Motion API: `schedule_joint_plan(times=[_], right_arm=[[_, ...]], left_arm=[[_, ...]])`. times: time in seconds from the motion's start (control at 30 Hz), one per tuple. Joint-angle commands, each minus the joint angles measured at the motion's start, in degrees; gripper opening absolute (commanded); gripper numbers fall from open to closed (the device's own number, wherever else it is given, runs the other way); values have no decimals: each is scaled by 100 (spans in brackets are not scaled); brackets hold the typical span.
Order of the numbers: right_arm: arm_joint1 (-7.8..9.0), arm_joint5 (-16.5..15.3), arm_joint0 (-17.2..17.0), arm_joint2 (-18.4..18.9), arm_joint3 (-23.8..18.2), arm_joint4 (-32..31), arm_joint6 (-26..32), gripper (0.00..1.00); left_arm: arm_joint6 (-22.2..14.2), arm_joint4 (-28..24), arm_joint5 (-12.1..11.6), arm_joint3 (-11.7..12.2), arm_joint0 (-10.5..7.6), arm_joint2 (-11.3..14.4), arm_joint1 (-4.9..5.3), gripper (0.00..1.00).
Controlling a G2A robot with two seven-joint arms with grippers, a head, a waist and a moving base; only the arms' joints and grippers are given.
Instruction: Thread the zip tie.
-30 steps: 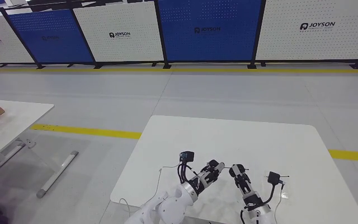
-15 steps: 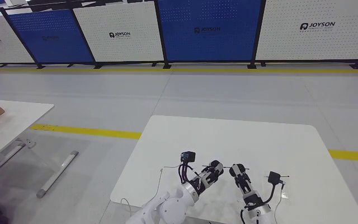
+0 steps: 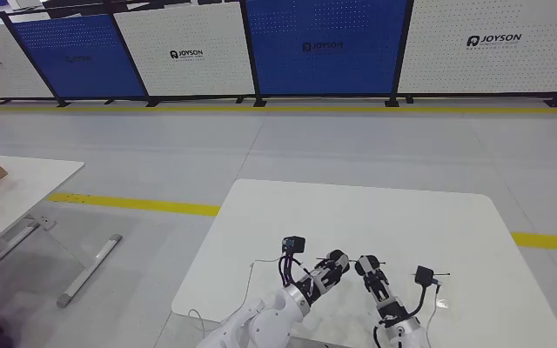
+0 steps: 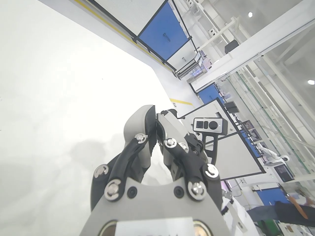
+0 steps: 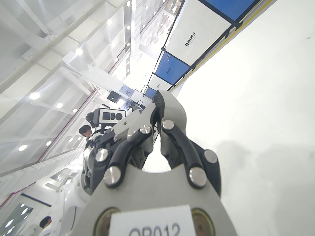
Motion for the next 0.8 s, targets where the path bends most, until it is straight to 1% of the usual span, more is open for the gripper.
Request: schedule_joint_plan(times=[0.0,0.5,0.6,0.77], right_arm=[[8,0,-6,29,-24,73,69,0],[22,0,-27,41,-44,30,63,0],[23,0,-33,42,-41,0,64,0],[19,0,-39,11,-59,-33,59,0]], left_arm=[[-15,8,-5,5,-6,14,-4,0],[-85,125,-50,8,-15,52,-13,0],[-115,174,-79,-5,-1,50,-8,0],[-122,213,-65,-38,4,52,-9,0]])
